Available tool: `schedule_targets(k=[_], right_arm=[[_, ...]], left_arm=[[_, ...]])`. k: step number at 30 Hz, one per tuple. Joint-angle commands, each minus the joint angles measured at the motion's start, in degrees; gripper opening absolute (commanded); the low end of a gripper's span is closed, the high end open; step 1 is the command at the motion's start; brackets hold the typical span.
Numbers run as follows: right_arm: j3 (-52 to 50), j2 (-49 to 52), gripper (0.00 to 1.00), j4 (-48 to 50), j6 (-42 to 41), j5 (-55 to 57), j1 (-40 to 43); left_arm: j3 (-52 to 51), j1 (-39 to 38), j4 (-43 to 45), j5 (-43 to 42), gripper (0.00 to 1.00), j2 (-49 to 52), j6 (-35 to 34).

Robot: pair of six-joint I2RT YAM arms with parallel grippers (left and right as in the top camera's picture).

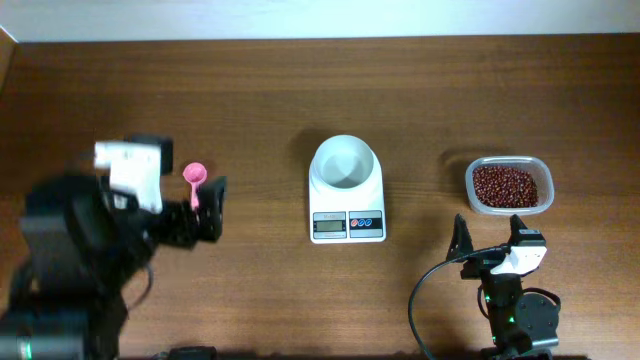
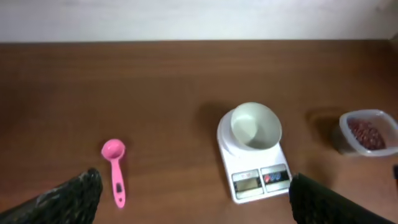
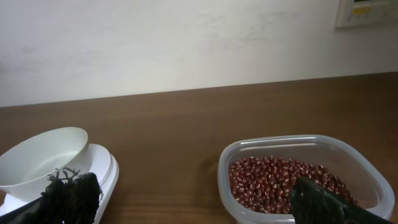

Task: Scoop item into bowl and weigh 50g on scale
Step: 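Move the left gripper over the pink scoop and lower to its handle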

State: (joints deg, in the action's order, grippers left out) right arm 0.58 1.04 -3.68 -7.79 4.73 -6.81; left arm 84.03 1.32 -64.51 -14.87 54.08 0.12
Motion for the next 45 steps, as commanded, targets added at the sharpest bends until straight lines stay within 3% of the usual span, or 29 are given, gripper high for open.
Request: schedule_targets(k=[1, 3, 5, 6, 7, 9, 10, 11, 14, 20, 24, 27, 35, 37, 39, 40, 45], right_arm=[[-0.3, -0.3, 0.99, -0.4, -0.6, 0.9, -0.3], [-0.3, -0.3, 0.99, -0.4, -0.6, 0.9, -0.3], [-0.3, -0.3, 0.99, -0.4, -0.6, 0.9, -0.3], [-0.3, -0.3, 0.99, -0.4, -0.6, 0.9, -0.3], [-0.3, -0.3, 0.99, -0.4, -0.6, 0.9, -0.3], [-0.3, -0.3, 0.99, -0.4, -0.6, 0.9, -0.3], [-0.3, -0.3, 0.99, -0.4, -0.6, 0.9, -0.3], [-0.3, -0.3, 0.99, -0.4, -0.6, 0.9, -0.3], [-0.3, -0.3, 0.99, -0.4, -0.6, 0.9, -0.3], [-0.3, -0.3, 0.99, -0.4, -0.6, 0.9, -0.3], [-0.3, -0.3, 0.99, -0.4, -0.6, 0.9, -0.3], [-0.3, -0.3, 0.99, -0.4, -0.6, 0.9, -0.3], [-0.3, -0.3, 0.99, -0.4, -0.6, 0.9, -0.3], [-0.3, -0.3, 0.99, -0.4, -0.6, 0.9, -0.3], [-0.3, -0.3, 0.99, -0.4, -0.6, 0.9, -0.3], [-0.3, -0.3, 0.99, -0.4, -0.6, 0.9, -0.3], [-0.3, -0.3, 0.99, -0.4, -0.6, 0.9, -0.3]], left_arm=[[5.3, 0.2, -2.6, -2.1, 0.99, 7.5, -0.3], [5.3, 0.2, -3.7, -1.2, 0.99, 10.5, -0.3], [5.1, 0.2, -4.9, 3.6, 0.33, 14.7, -0.4], [4.8, 0.2, -5.5, 5.9, 0.13, 16.9, -0.7], [4.5, 0.2, -6.2, 7.3, 0.04, 19.0, -0.8], [4.0, 0.2, -7.3, 9.5, 0.00, 22.8, -0.8], [3.8, 0.2, -8.6, 10.4, 0.04, 26.7, -1.7], [3.8, 0.2, -9.5, 10.4, 0.14, 29.2, -2.6], [3.8, 0.2, -10.8, 11.6, 0.27, 37.1, -4.2], [3.6, 0.2, -10.0, 25.6, 0.46, 46.7, -14.8], [-1.9, 0.6, -3.7, 28.4, 0.66, 48.0, -16.0], [-6.9, 3.3, 2.6, 27.1, 0.73, 48.0, -16.0], [-16.9, 6.1, 15.3, 21.2, 0.76, 48.1, -14.8], [-18.0, 6.1, 16.3, 18.9, 0.63, 48.1, -14.8], [-18.4, 6.1, 17.3, 18.9, 0.39, 48.2, -14.8], [-18.4, 6.1, 17.9, 18.9, 0.36, 48.2, -14.9], [-20.2, 6.1, 20.9, 19.3, 0.46, 50.6, -14.8]])
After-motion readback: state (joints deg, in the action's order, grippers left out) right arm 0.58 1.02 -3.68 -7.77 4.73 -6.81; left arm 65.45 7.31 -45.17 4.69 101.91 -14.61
